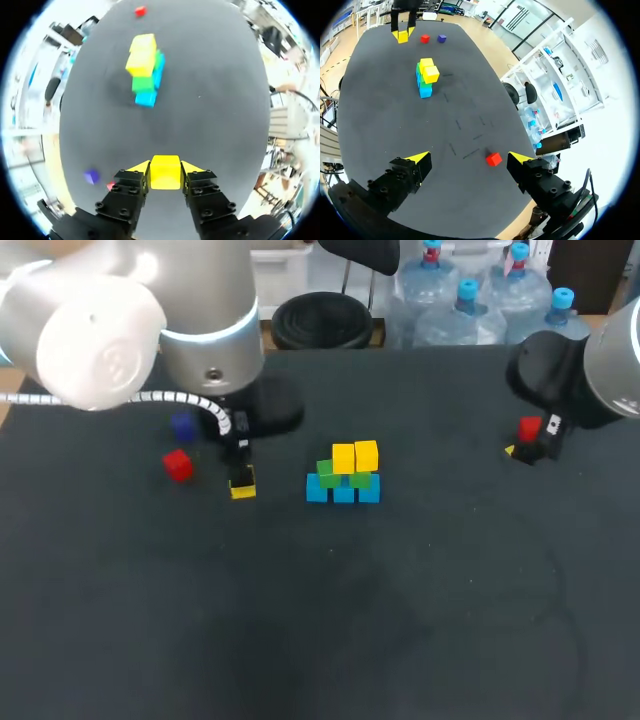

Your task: Place the blue cubes, place green cubes on the blue cubes, place the yellow cubes on the green cubes, then place the red cubes on the yellow cubes, and place purple cube on the red cubes.

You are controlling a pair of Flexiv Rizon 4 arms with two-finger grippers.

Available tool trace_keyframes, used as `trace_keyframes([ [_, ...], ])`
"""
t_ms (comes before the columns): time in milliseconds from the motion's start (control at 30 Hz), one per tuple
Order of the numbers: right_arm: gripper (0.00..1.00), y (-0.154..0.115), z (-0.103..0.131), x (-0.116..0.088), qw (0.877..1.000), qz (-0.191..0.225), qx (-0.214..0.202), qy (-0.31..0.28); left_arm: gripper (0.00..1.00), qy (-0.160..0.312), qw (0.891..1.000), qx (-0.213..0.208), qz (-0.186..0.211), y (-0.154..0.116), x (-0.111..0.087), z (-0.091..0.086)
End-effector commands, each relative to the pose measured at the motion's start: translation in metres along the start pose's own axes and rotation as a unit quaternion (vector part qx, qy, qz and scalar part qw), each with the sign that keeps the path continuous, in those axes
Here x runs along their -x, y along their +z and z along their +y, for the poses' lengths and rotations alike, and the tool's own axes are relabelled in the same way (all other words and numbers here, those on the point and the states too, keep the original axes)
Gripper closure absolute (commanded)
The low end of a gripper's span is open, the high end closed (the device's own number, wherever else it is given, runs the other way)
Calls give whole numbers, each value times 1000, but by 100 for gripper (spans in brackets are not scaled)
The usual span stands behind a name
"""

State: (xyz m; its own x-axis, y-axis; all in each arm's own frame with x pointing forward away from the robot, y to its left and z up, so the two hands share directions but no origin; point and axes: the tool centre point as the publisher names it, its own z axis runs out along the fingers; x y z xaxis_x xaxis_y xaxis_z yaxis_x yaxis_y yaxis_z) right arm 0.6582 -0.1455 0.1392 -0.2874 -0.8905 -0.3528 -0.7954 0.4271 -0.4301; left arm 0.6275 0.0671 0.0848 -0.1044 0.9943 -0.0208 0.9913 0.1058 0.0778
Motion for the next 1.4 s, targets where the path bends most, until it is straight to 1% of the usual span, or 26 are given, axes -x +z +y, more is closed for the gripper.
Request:
trace_keyframes([
  [33, 0, 0, 2, -1, 1000, -2, -4, 1, 100, 30, 1000, 5, 3, -7, 8, 0],
  [100, 0, 0, 2, -1, 1000, -2, -4, 1, 100, 45, 999, 10, 9, -7, 14, 3],
  [200, 0, 0, 2, -1, 1000, -2, -4, 1, 100, 52, 998, 12, 11, -8, 22, 8],
  [433, 0, 0, 2, -1, 1000, -2, -4, 1, 100, 38, 999, 21, -12, -20, 44, 22],
  [533, 0, 0, 2, -1, 1000, -2, -4, 1, 100, 34, 999, 19, -17, -20, 53, 26],
  [767, 0, 0, 2, -1, 1000, -2, -4, 1, 100, 35, 999, 5, -14, -9, 68, 28],
  [900, 0, 0, 2, -1, 1000, -2, -4, 1, 100, 49, 999, -1, -3, -4, 77, 29],
  [1100, 0, 0, 2, -1, 1000, -2, -4, 1, 100, 60, 998, 3, 5, 1, 88, 33],
  [1400, 0, 0, 2, -1, 1000, -2, -4, 1, 100, 72, 997, 0, 18, 9, 97, 33],
])
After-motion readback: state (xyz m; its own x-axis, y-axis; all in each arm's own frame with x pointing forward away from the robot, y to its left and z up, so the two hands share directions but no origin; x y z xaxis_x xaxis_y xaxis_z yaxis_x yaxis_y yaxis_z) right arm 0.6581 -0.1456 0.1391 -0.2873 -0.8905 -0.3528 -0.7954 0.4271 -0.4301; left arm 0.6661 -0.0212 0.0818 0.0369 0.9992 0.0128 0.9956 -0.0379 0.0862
